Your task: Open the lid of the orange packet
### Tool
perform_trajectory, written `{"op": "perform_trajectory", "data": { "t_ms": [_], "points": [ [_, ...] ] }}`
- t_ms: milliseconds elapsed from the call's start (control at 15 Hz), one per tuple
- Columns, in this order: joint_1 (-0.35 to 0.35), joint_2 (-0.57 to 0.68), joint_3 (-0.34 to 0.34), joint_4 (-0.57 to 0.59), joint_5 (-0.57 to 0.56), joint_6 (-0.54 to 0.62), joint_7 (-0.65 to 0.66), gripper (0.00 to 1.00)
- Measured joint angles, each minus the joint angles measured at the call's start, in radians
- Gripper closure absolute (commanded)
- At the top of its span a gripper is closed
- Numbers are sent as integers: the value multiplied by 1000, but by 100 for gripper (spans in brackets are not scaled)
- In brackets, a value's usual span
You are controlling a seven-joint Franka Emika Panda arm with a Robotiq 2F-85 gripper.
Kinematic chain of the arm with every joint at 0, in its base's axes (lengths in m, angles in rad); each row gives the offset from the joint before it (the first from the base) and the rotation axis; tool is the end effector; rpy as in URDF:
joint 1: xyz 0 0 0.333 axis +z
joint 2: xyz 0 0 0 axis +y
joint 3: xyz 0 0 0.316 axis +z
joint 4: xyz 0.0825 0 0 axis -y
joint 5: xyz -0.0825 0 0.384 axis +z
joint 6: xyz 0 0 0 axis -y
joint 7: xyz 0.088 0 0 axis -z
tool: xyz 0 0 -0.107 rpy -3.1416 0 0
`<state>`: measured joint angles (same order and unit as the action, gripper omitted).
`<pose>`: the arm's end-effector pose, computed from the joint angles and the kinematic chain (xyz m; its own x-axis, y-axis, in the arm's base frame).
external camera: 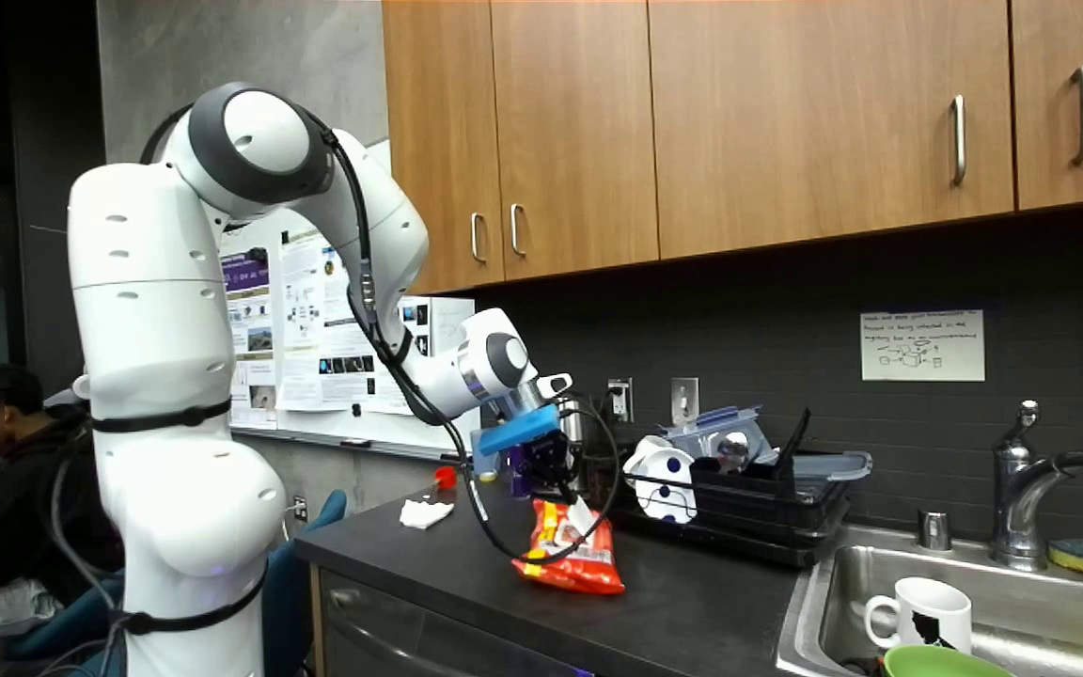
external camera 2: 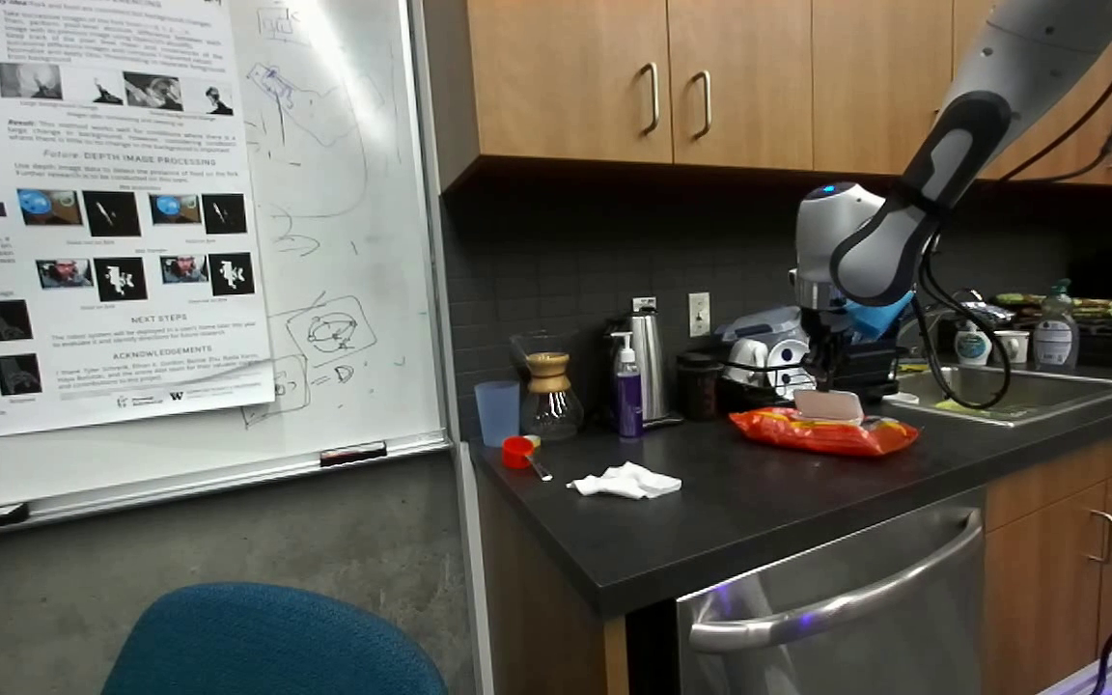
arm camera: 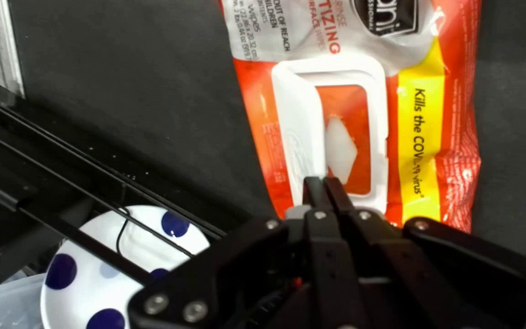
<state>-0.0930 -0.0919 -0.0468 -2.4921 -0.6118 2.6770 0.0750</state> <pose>0.4808 -0.0498 0.3451 0.9258 0.3242 0.1942 0.2367 -0.8981 0.3708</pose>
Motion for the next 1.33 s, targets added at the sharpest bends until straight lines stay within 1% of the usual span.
{"op": "perform_trajectory", "data": {
  "t_ms": [200,533,1000,1333],
  "points": [
    [-3,16,-1,34,0,-13,-5,99],
    [-5,76,-6,105,0,-14,-11,99],
    [-5,170,-41,204,9,-20,-48,99],
    [-5,243,-50,243,34,-20,-66,99]
  ]
}}
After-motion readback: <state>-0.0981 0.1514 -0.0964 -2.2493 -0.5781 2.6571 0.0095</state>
